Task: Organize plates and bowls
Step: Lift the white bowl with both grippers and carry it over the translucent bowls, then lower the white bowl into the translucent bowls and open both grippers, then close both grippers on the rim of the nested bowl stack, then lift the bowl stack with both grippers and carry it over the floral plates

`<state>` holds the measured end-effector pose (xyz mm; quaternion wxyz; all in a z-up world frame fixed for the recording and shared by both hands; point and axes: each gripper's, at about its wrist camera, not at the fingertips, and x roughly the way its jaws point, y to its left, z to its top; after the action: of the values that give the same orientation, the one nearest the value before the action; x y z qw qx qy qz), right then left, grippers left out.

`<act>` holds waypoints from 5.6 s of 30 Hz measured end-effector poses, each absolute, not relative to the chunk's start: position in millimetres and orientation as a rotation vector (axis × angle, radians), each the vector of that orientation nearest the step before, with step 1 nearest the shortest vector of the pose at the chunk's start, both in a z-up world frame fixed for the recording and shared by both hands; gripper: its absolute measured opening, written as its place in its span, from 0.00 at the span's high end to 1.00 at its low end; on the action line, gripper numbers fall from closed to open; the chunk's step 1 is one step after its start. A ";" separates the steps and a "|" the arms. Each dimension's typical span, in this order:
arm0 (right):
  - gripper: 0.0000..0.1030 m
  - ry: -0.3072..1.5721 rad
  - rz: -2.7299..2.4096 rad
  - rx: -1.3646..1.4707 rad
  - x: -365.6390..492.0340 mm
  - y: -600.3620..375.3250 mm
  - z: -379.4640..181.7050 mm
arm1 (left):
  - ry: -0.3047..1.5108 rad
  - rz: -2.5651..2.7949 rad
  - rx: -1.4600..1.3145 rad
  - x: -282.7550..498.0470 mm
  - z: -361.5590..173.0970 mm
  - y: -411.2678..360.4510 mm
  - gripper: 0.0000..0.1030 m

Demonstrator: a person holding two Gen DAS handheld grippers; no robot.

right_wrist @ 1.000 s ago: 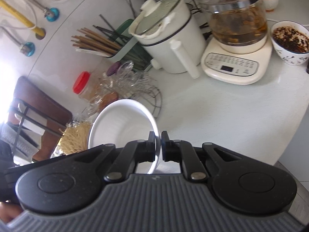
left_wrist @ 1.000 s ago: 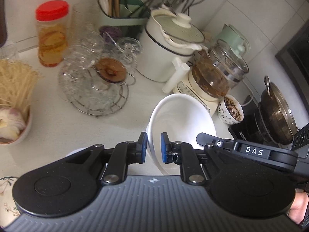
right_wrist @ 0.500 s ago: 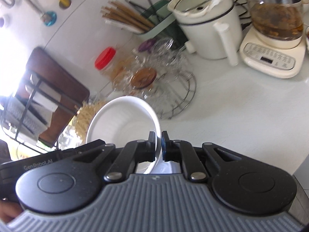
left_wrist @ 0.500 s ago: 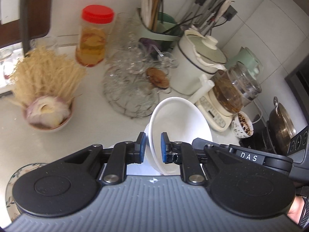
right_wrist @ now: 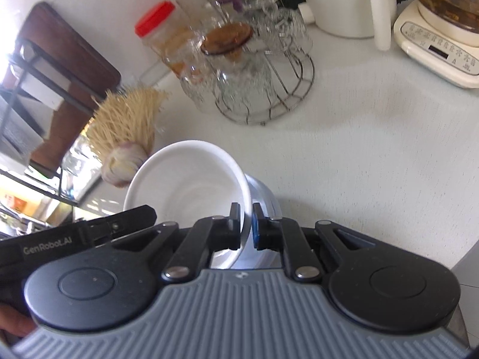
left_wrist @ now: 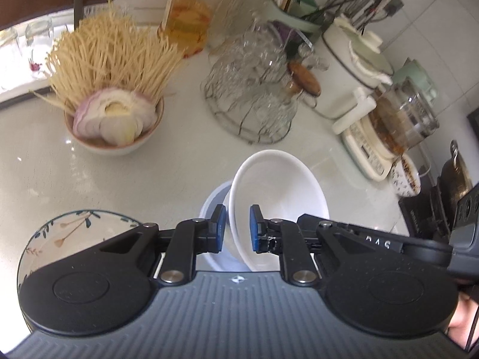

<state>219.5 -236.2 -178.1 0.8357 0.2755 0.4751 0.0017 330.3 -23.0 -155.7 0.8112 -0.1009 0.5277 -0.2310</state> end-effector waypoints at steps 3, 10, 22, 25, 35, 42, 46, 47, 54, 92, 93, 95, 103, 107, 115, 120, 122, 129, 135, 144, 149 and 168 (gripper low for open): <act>0.89 1.026 0.004 0.580 221.8 -235.9 -181.9 | 1.160 -0.495 -0.212 330.5 -165.4 -21.9 0.82; 0.89 1.012 -0.003 0.575 226.4 -236.0 -181.2 | 1.167 -0.507 -0.187 335.2 -169.6 -25.4 0.82; 0.34 0.969 -0.009 0.634 223.4 -245.6 -180.2 | 1.165 -0.489 -0.187 336.6 -171.4 -19.6 0.49; 0.34 0.977 -0.023 0.643 225.1 -247.7 -183.5 | 1.164 -0.479 -0.190 339.4 -175.0 -17.5 0.48; 0.39 1.082 -0.022 0.765 231.4 -257.3 -220.3 | 1.202 -0.488 -0.192 352.9 -197.9 -21.2 0.48; 0.55 1.136 -0.023 0.812 232.7 -259.7 -234.1 | 1.242 -0.510 -0.235 357.7 -209.7 -21.8 0.48; 0.68 1.162 -0.003 0.822 234.2 -257.8 -238.4 | 1.261 -0.505 -0.245 359.2 -215.1 -21.2 0.50; 0.69 1.171 -0.006 0.821 235.0 -258.1 -239.9 | 1.267 -0.504 -0.251 359.8 -216.7 -21.0 0.50; 0.75 1.193 0.007 0.817 240.7 -255.2 -243.9 | 1.274 -0.505 -0.291 367.6 -220.7 -20.0 0.53; 0.80 1.055 0.027 0.679 209.3 -255.4 -182.2 | 1.148 -0.553 -0.240 328.0 -151.7 -23.6 0.81; 0.80 1.049 0.032 0.673 209.3 -254.6 -178.6 | 1.141 -0.554 -0.240 327.3 -148.0 -22.3 0.81; 0.80 1.040 0.042 0.659 209.9 -251.5 -172.6 | 1.121 -0.556 -0.240 325.7 -139.7 -19.5 0.81; 0.80 1.032 0.091 0.641 213.0 -235.0 -161.8 | 1.055 -0.538 -0.267 315.6 -118.5 1.6 0.81; 0.80 1.031 0.116 0.617 212.1 -221.3 -158.1 | 1.045 -0.516 -0.282 308.8 -114.6 16.7 0.81; 0.80 1.061 0.155 0.570 211.6 -190.3 -156.3 | 1.045 -0.478 -0.324 288.1 -120.0 54.7 0.81; 0.80 1.082 0.186 0.539 210.0 -164.7 -155.4 | 1.031 -0.441 -0.335 275.5 -120.2 80.7 0.81; 0.80 1.091 0.197 0.520 209.9 -152.2 -155.3 | 1.029 -0.424 -0.335 270.8 -120.8 91.2 0.81; 0.80 1.159 0.206 0.494 211.0 -119.5 -167.9 | 1.074 -0.383 -0.355 264.3 -139.0 122.7 0.81; 0.80 1.217 0.222 0.465 211.0 -97.3 -182.7 | 1.090 -0.351 -0.376 259.7 -153.1 140.7 0.81; 0.80 1.236 0.226 0.393 215.3 -73.7 -189.1 | 1.122 -0.317 -0.399 257.3 -170.3 155.0 0.81; 0.80 1.236 0.213 0.376 219.0 -69.0 -192.2 | 1.130 -0.317 -0.402 261.0 -174.3 156.6 0.81; 0.79 1.205 0.201 0.323 228.7 -63.8 -192.1 | 1.156 -0.312 -0.420 273.0 -181.4 155.1 0.66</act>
<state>228.7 -63.8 -192.1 0.8068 0.1508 0.5634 0.0939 273.0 155.1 -181.4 0.8056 -0.1960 0.5398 -0.1457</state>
